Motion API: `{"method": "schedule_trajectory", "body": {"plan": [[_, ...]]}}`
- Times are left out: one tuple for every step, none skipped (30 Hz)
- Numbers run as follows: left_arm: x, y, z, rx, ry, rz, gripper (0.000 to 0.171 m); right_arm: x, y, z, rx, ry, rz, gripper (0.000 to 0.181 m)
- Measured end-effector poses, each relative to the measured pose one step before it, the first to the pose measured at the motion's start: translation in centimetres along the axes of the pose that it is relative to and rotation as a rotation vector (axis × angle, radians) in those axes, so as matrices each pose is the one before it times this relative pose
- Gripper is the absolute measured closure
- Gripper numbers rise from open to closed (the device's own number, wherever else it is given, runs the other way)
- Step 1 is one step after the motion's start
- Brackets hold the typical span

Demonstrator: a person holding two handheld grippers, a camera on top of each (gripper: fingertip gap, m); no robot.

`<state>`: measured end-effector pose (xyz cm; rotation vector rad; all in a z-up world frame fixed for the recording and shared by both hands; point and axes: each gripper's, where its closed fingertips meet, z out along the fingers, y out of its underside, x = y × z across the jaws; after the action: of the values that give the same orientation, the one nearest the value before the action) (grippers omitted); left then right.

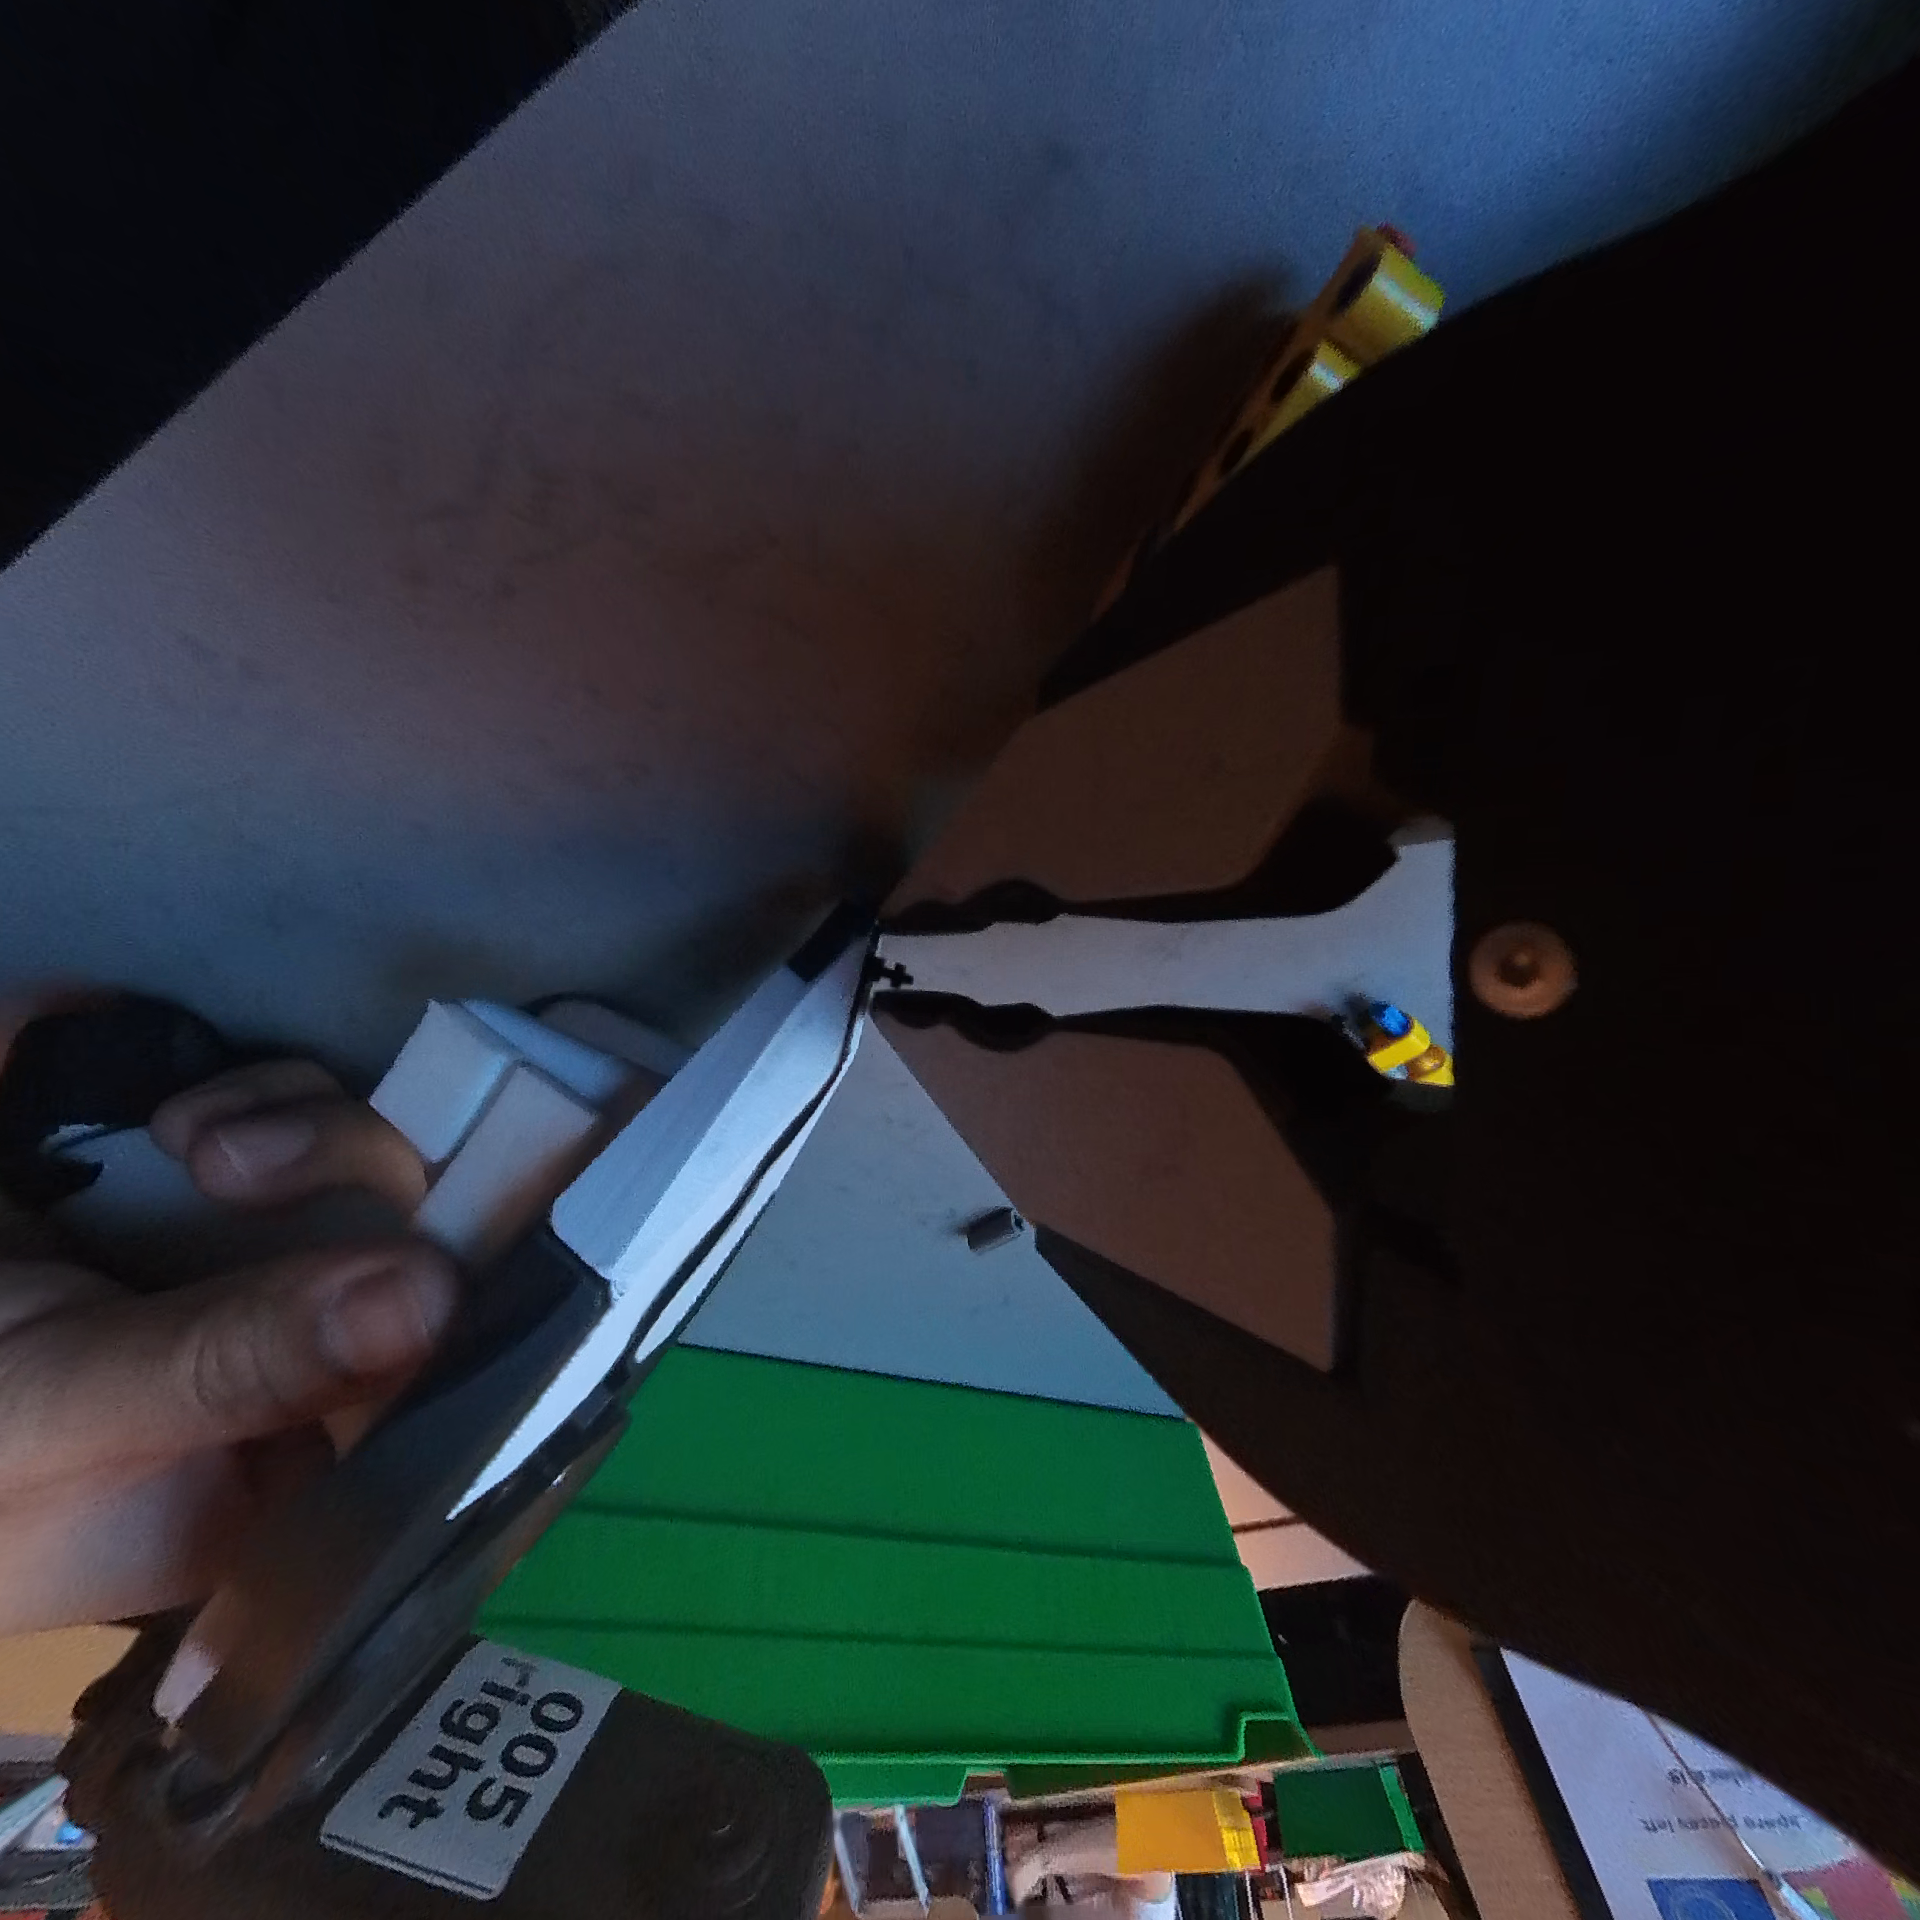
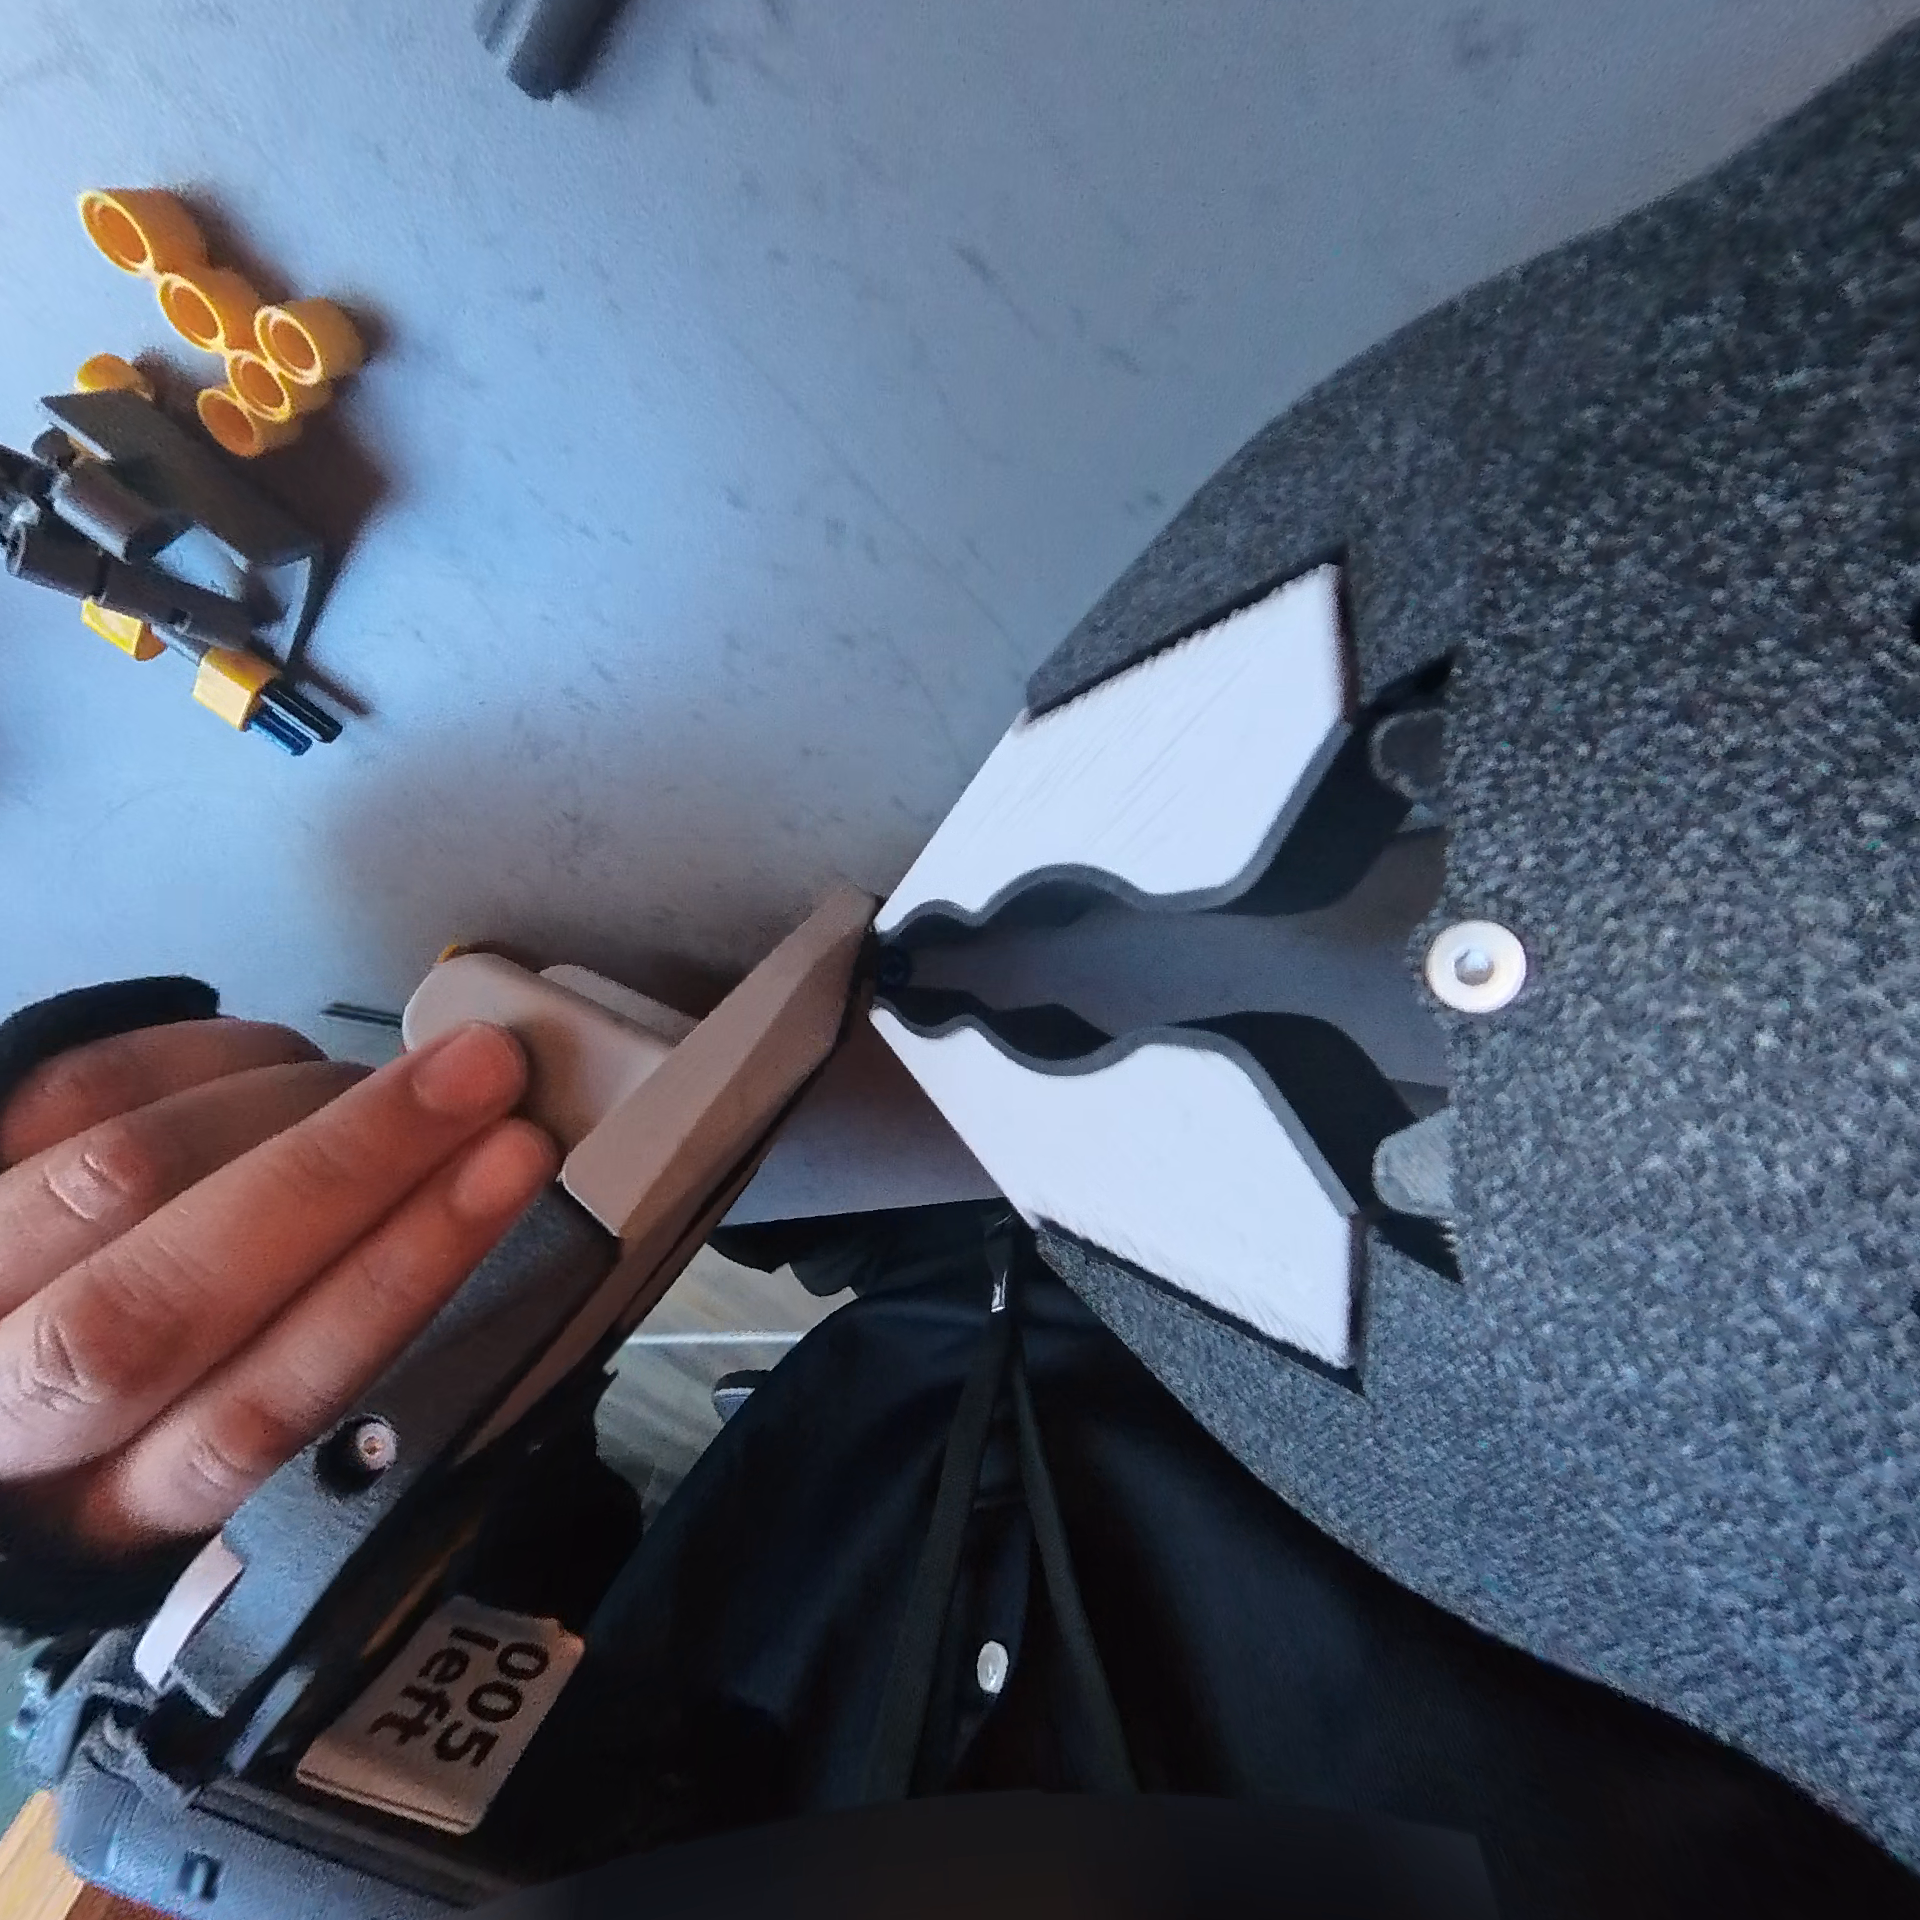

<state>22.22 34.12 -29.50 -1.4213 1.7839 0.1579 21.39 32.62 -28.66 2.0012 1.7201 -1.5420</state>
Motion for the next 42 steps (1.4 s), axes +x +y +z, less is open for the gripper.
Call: {"method": "schedule_trajectory", "body": {"plan": [[0.028,0.014,0.073,-0.00363,-0.0039,0.0077,0.165,-0.004,0.010,0.009,-0.0045,-0.0013,0.0012,0.177],[0.028,-0.020,0.041,0.00043,-0.0014,0.0040,0.165,0.019,0.048,0.009,-0.0073,0.0033,-0.0047,0.177],[0.034,-0.007,0.024,-0.00019,0.0003,0.0016,0.166,-0.004,0.046,0.012,-0.0080,0.0039,-0.0040,0.177],[0.046,0.031,0.024,-0.00299,-0.0004,0.0044,0.167,0.010,0.043,0.045,-0.0069,0.0034,-0.0028,0.177],[0.036,0.038,0.001,-0.00496,-0.0033,0.0112,0.169,0.002,0.027,0.078,-0.0058,0.0012,-0.0007,0.177],[0.092,0.038,0.001,-0.00574,0.0001,0.0139,0.170,0.007,0.020,0.083,-0.0031,0.0008,0.0001,0.177],[0.026,0.055,0.041,-0.00689,0.0012,-0.0001,0.170,0.050,-0.002,0.029,-0.0007,0.0052,-0.0053,0.177],[0.008,-0.016,0.031,-0.00194,0.0082,-0.0196,0.170,0.043,-0.003,-0.035,0.0005,0.0135,-0.0215,0.177],[0.008,-0.042,0.039,0.00610,0.0127,-0.0285,0.170,0.082,0.024,-0.073,-0.0014,0.0311,-0.0526,0.176],[0.122,-0.113,0.011,0.01705,0.0200,-0.0288,0.170,0.080,0.097,-0.093,-0.0079,0.0526,-0.0866,0.176],[0.141,-0.077,-0.041,0.01560,0.0219,-0.0277,0.170,-0.005,0.193,-0.079,-0.0171,0.0623,-0.1054,0.175],[0.110,-0.024,-0.046,0.01048,0.0151,-0.0178,0.171,0.118,0.242,-0.103,-0.0245,0.0724,-0.1107,0.176],[0.089,-0.019,-0.033,0.00879,0.0094,-0.0071,0.171,0.320,0.171,-0.121,-0.0214,0.0804,-0.1042,0.175],[0.137,-0.094,-0.027,0.01169,0.0136,-0.0100,0.171,0.217,0.062,-0.125,-0.0119,0.0641,-0.0883,0.175],[0.061,-0.053,0.014,0.00690,0.0108,-0.0150,0.171,-0.168,-0.090,-0.107,-0.0010,0.0264,-0.0659,0.175],[0.044,-0.030,0.016,0.00514,0.0095,-0.0105,0.171,-0.348,-0.210,-0.098,0.0088,0.0050,-0.0477,0.175],[0.102,-0.059,-0.011,0.00876,0.0155,-0.0143,0.171,-0.004,-0.239,-0.088,0.0137,0.0201,-0.0342,0.176],[0.114,-0.049,-0.014,0.00991,0.0167,-0.0195,0.171,0.114,-0.073,-0.056,0.0076,0.0209,-0.0250,0.177],[0.098,-0.025,-0.024,0.00766,0.0136,-0.0162,0.171,-0.011,-0.043,-0.048,0.0076,0.0103,-0.0200,0.178],[0.085,-0.003,-0.029,0.00340,0.0087,-0.0061,0.171,0.075,-0.117,-0.069,0.0126,0.0142,-0.0156,0.178],[0.084,-0.025,-0.018,0.00070,0.0046,0.0016,0.171,0.070,-0.133,-0.078,0.0122,0.0121,-0.0116,0.178],[0.095,-0.052,-0.011,-0.00026,0.0054,-0.0007,0.171,-0.067,-0.174,-0.061,0.0122,0.0032,-0.0145,0.177],[0.090,-0.051,0.008,0.00033,0.0064,-0.0030,0.170,-0.120,-0.237,-0.053,0.0138,0.0035,-0.0223,0.178],[0.059,-0.054,0.027,0.00056,0.0050,-0.0020,0.170,-0.314,-0.211,-0.017,0.0102,-0.0075,-0.0272,0.178],[0.015,-0.007,0.000,-0.00026,0.0008,0.0008,0.170,-0.183,-0.096,0.036,-0.0005,0.0006,-0.0262,0.178],[-0.006,0.012,0.004,-0.00053,0.0011,0.0005,0.171,0.150,0.031,0.028,-0.0081,0.0182,-0.0256,0.181],[0.017,0.000,0.005,0.00015,0.0012,-0.0011,0.171,-0.012,0.060,0.022,-0.0063,0.0022,-0.0158,0.181],[0.002,0.008,0.009,0.00058,-0.0001,0.0020,0.171,-0.010,0.058,0.009,-0.0058,-0.0036,-0.0020,0.181],[0.002,0.000,-0.002,0.00058,-0.0004,0.0021,0.171,0.029,0.059,-0.015,-0.0043,-0.0044,0.0046,0.181],[0.002,0.009,0.008,0.00051,-0.0006,0.0011,0.171,-0.025,0.075,-0.009,-0.0050,-0.0078,0.0070,0.181],[-0.009,0.008,-0.003,-0.00111,-0.0022,0.0032,0.171,-0.021,0.100,-0.002,-0.0063,-0.0054,0.0030,0.181],[-0.003,0.006,0.004,-0.00269,-0.0020,0.0029,0.171,0.027,0.077,0.005,-0.0051,0.0007,-0.0014,0.181],[-0.007,0.008,0.006,-0.00211,-0.0017,0.0029,0.171,-0.022,-0.004,0.006,0.0002,-0.0018,0.0014,0.181],[-0.002,0.002,0.000,-0.00072,-0.0019,0.0030,0.171,-0.050,-0.037,0.014,0.0030,-0.0022,0.0020,0.181],[-0.008,0.002,-0.001,-0.00017,-0.0007,-0.0002,0.171,-0.008,0.018,0.022,0.0009,-0.0002,0.0022,0.181],[-0.007,0.015,0.006,0.00007,0.0005,-0.0019,0.171,0.021,0.074,-0.002,-0.0020,-0.0010,0.0084,0.181],[-0.008,0.011,-0.009,0.00035,-0.0002,0.0008,0.171,0.014,0.029,-0.024,0.0004,-0.0010,0.0073,0.181],[-0.015,0.013,0.003,-0.00057,-0.0006,0.0016,0.171,0.071,0.143,-0.044,-0.0057,0.0042,-0.0001,0.181],[0.001,0.001,0.000,-0.00061,-0.0016,0.0031,0.171,0.076,0.223,-0.021,-0.0118,0.0054,-0.0040,0.181],[0.012,-0.035,0.011,0.00098,0.0003,0.0014,0.171,-0.070,0.112,0.000,-0.0057,-0.0034,-0.0030,0.181],[0.044,-0.073,0.027,0.00295,0.0023,-0.0009,0.171,-0.146,-0.126,0.003,0.0065,-0.0066,-0.0012,0.181],[0.043,-0.074,0.024,0.00224,0.0013,0.0015,0.171,-0.202,-0.209,0.017,0.0092,-0.0097,-0.0026,0.181]]}}
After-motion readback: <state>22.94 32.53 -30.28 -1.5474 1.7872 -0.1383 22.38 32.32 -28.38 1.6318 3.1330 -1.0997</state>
